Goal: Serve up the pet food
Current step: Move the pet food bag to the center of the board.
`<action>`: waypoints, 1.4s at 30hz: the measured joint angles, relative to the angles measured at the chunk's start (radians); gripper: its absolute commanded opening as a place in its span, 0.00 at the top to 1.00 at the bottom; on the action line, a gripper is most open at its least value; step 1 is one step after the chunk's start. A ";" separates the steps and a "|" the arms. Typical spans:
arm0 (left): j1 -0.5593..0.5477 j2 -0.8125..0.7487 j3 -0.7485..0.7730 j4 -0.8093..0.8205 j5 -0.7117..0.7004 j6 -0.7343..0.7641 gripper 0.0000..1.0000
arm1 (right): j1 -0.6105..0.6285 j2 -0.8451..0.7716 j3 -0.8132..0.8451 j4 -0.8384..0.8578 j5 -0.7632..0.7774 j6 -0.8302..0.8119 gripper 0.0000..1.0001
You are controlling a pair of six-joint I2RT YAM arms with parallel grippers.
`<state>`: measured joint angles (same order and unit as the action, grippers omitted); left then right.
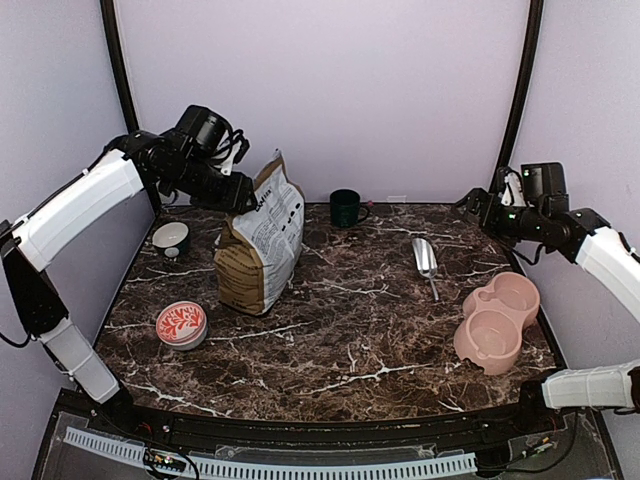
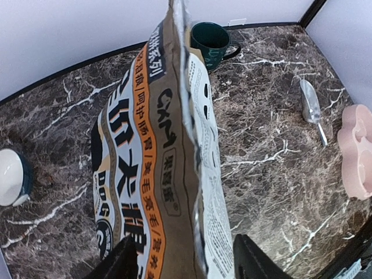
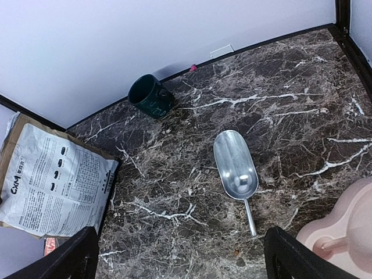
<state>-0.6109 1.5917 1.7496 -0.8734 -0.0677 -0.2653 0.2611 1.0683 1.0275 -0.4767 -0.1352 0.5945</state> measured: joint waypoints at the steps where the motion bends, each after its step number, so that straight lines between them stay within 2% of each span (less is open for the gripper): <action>1: -0.003 0.012 0.000 0.005 -0.003 0.001 0.76 | 0.000 0.000 -0.002 0.000 0.000 -0.001 0.00; 3: -0.014 0.037 0.000 0.013 -0.011 -0.003 0.99 | 0.000 0.000 -0.004 0.000 0.000 -0.003 0.00; 4: -0.020 0.045 0.000 0.013 -0.014 -0.003 1.00 | 0.000 0.000 -0.005 0.000 -0.001 -0.006 0.01; 10: -0.043 0.053 0.017 -0.008 -0.047 -0.015 1.00 | 0.000 0.000 -0.008 0.000 -0.002 -0.010 0.00; 20: -0.129 0.185 0.243 -0.177 -0.065 -0.121 1.00 | 0.000 -0.001 -0.028 0.028 -0.035 -0.026 0.00; 25: -0.175 0.212 0.307 -0.241 -0.064 -0.193 1.00 | 0.000 -0.001 -0.029 0.045 -0.084 -0.044 0.00; 32: -0.254 0.217 0.343 -0.283 -0.047 -0.283 1.00 | 0.000 -0.001 -0.029 0.053 -0.152 -0.056 0.00; 38: -0.303 0.217 0.344 -0.288 -0.022 -0.300 1.00 | 0.000 -0.001 -0.029 0.051 -0.165 -0.062 0.00; 42: -0.304 0.212 0.332 -0.280 -0.020 -0.297 0.94 | 0.007 -0.002 -0.029 0.050 -0.165 -0.063 0.00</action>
<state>-0.9150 1.8038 2.0815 -1.1530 -0.0875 -0.5621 0.2680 1.0668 0.9985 -0.4263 -0.3004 0.5316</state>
